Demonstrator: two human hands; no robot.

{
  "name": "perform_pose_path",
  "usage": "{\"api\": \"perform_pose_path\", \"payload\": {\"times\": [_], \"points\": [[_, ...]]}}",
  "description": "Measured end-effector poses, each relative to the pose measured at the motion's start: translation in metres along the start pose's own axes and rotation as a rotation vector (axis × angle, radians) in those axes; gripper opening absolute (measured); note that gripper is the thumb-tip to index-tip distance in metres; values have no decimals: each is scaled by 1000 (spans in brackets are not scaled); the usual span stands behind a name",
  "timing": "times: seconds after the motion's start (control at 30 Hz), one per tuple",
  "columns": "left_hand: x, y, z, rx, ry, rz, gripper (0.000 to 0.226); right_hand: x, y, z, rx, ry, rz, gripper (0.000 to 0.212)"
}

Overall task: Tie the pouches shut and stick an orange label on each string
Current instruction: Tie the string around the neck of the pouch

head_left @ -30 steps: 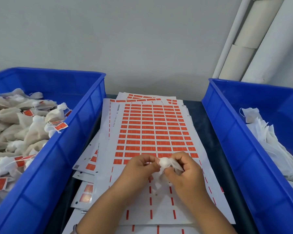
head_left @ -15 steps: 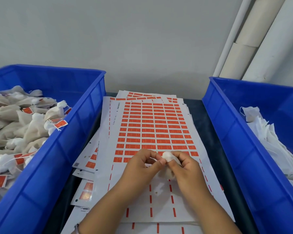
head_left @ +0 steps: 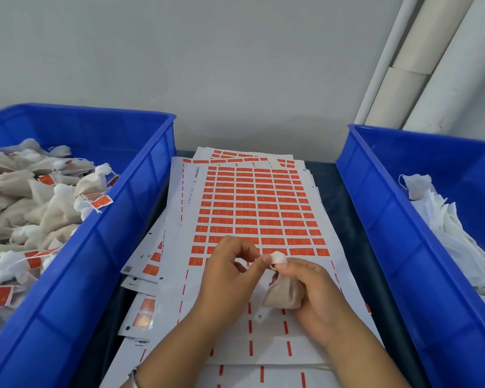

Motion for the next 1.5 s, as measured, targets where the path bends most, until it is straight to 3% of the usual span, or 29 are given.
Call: {"api": "perform_pose_path", "payload": {"times": [0.13,0.4,0.73,0.87,0.97,1.1,1.2,1.27,1.33,1.5], "points": [[-21,-10,5,44,156,236,32,4,0,2,14,10,-19,22],[-39,-17,0,-83,453,464,18,4,0,3,15,-2,-46,22],[-24,-10,1,-35,526,356,12,-3,4,-8,-120,-81,-50,16],[-19,-3,-9,-81,535,295,15,-5,5,-11,-180,-265,-52,4],[-15,5,-24,-159,498,222,22,-6,5,-12,-209,-396,-63,17],[-15,11,-45,-263,438,157,14,-7,4,1,-62,-515,-37,38],[-24,10,-43,-212,427,188,12,0,-3,20,129,-673,-74,37],[-32,10,-39,-127,410,228,10,6,-8,32,234,-740,-109,25],[-39,10,-39,-71,394,253,9,12,-12,41,264,-715,-109,9],[-50,13,-52,-26,346,240,16,26,-6,53,180,-585,-166,38]]}}
Point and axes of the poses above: each hand's wrist, its own y-axis towards the middle knuckle, its own z-axis out of the palm, x = y × z, the point moved 9 cm from there along y, towards the middle knuckle, and after that the axes turned 3 degrees about -y, right-handed, at the moved point
